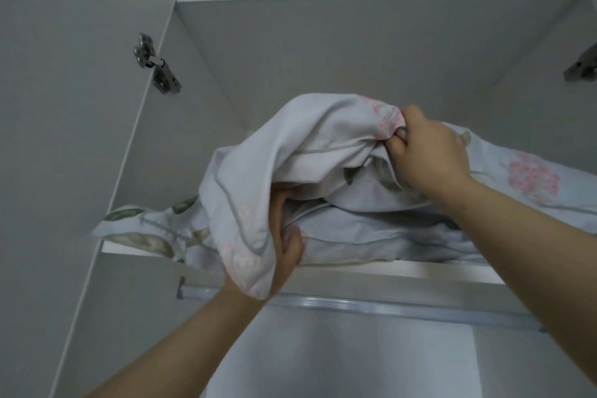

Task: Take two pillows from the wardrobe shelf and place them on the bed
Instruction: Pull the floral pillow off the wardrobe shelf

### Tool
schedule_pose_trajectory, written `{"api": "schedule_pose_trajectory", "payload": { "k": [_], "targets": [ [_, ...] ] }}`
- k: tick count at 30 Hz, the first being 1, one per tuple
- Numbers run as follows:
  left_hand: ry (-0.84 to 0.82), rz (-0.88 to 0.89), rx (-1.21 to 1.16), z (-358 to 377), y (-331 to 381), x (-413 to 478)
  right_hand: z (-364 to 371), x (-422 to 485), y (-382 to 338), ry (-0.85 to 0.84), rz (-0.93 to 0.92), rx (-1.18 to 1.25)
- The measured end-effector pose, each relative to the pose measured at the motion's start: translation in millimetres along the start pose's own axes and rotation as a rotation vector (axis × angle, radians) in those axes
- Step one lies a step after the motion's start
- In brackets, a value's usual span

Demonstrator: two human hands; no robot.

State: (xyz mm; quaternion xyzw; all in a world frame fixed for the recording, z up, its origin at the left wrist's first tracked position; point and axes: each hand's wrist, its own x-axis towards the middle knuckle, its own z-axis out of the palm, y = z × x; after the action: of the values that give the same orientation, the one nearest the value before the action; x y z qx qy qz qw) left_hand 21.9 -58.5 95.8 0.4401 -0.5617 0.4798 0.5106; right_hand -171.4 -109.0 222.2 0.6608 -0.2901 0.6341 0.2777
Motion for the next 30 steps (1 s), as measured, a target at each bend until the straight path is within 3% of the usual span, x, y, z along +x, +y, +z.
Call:
{"api": "schedule_pose_trajectory", "payload": {
  "k": [1,4,5,7,9,12,18,20,24,27,29,30],
  "targets": [
    [0.114,0.035,-0.07,-6.3,11.6,-3.8,1.5,-0.6,-2.1,0.005,0.017,0.006],
    [0.362,0.539,0.129,-18.7,28.1,-16.7,5.6,-8.2,-14.4,0.009,-0.031,0.072],
    [0.407,0.566,0.172,-27.4,37.6,-5.6,5.9,-12.7,-18.7,0.0,-0.059,0.101],
    [0.368,0.406,0.357,-38.1,41.8,25.2,7.1,-23.2,-24.2,-0.018,-0.097,0.187],
    [0.189,0.246,0.552,-40.9,31.5,45.0,6.1,-34.3,-24.8,-0.031,-0.141,0.257],
    [-0.004,0.122,0.639,-39.5,15.3,57.5,2.6,-45.9,-20.6,-0.061,-0.235,0.229],
    [0.082,0.136,0.592,-38.8,27.7,71.0,-12.4,-46.1,-7.0,-0.332,-0.169,-0.036],
    [0.12,0.135,0.564,-43.3,52.0,82.0,-15.5,-43.2,-4.0,-0.245,-0.057,-0.023],
    [0.203,0.257,0.437,-49.8,111.2,85.6,-16.8,-49.2,14.6,0.136,0.211,0.26],
    [0.234,0.382,0.232,-47.4,129.4,69.3,-12.3,-54.7,30.7,0.151,0.353,0.397],
    [0.092,0.317,0.193,-49.7,123.6,55.6,-15.6,-65.6,32.6,0.103,0.344,0.502],
    [-0.031,0.229,0.196,-54.0,117.5,50.2,-17.5,-74.2,33.7,0.053,0.25,0.452]
  ]
}}
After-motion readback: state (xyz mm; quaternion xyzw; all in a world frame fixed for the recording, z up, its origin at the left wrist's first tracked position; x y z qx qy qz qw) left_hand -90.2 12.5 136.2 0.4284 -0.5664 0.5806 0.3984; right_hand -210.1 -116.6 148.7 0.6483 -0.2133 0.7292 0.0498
